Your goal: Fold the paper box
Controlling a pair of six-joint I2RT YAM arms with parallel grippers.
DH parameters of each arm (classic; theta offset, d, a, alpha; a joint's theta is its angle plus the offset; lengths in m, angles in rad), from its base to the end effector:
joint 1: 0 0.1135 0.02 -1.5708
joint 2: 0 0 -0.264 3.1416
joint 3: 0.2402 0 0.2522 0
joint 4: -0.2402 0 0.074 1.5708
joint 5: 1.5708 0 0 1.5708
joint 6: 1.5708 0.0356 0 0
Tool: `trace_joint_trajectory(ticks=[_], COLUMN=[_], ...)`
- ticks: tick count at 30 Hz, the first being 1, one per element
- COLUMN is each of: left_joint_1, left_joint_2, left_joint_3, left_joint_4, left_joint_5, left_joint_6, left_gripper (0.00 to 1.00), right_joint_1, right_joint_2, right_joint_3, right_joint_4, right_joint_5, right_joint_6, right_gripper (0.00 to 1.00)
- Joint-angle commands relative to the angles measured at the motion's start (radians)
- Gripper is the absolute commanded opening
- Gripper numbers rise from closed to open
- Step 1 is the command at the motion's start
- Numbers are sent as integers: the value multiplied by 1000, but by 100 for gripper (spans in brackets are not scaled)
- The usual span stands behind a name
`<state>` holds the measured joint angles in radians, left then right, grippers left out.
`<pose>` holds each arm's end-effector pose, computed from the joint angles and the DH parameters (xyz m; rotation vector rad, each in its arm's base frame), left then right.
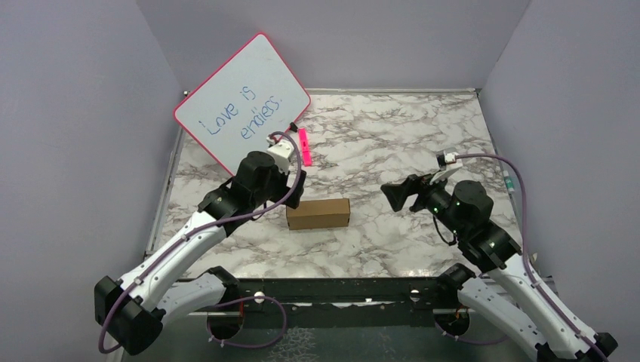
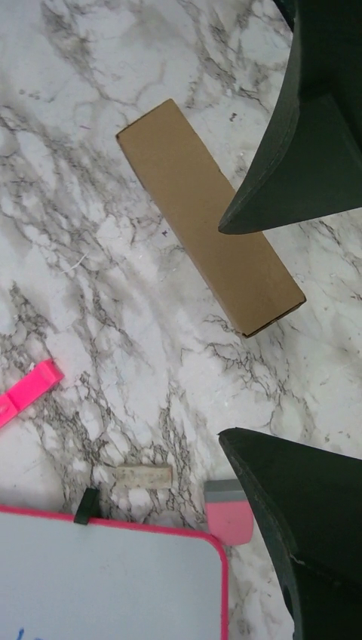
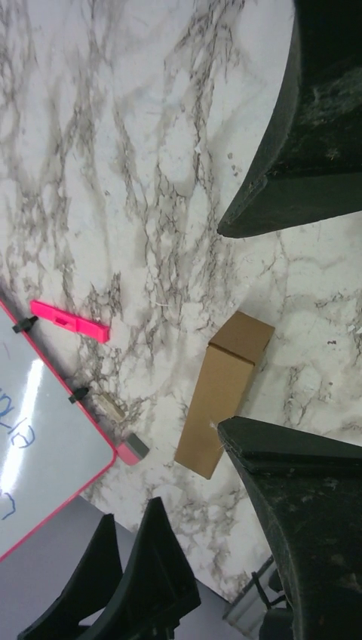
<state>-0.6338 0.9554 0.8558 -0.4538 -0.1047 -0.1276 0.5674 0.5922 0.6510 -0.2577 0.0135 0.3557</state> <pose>0.1717 -0.1216 0.3069 0.4751 2.0862 -0.3391 0.1262 0.0799 0.3135 -0.1819 1.8076 0.6513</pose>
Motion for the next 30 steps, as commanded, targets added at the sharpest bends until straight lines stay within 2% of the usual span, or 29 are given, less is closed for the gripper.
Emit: trace_joint_trajectory(ticks=[1, 6, 10, 17, 25, 30], left_joint_1=[5, 5, -2, -84, -138, -155], left_joint_2=[84, 116, 171, 289, 450, 526], left_joint_3=[60, 69, 85, 86, 134, 159], left_joint_4=[-41, -6, 4, 38, 27, 9], left_joint_5=[186, 384, 451, 371, 385, 341], left_joint_6=[174, 275, 306, 419, 501, 523], left_gripper=[99, 99, 99, 99, 99, 93], right_joint_1=[-6, -6, -6, -6, -6, -6], right_joint_2=[-79, -158, -191, -310, -308, -298], right_joint_3=[61, 101, 120, 52, 47, 43], right_joint_4=[-111, -189, -289, -217, -226, -216], right_joint_5=[133, 187, 248, 217, 201, 190], right_joint_6=[-45, -114, -121, -140, -147, -156], right_gripper=[98, 100, 100, 100, 100, 100])
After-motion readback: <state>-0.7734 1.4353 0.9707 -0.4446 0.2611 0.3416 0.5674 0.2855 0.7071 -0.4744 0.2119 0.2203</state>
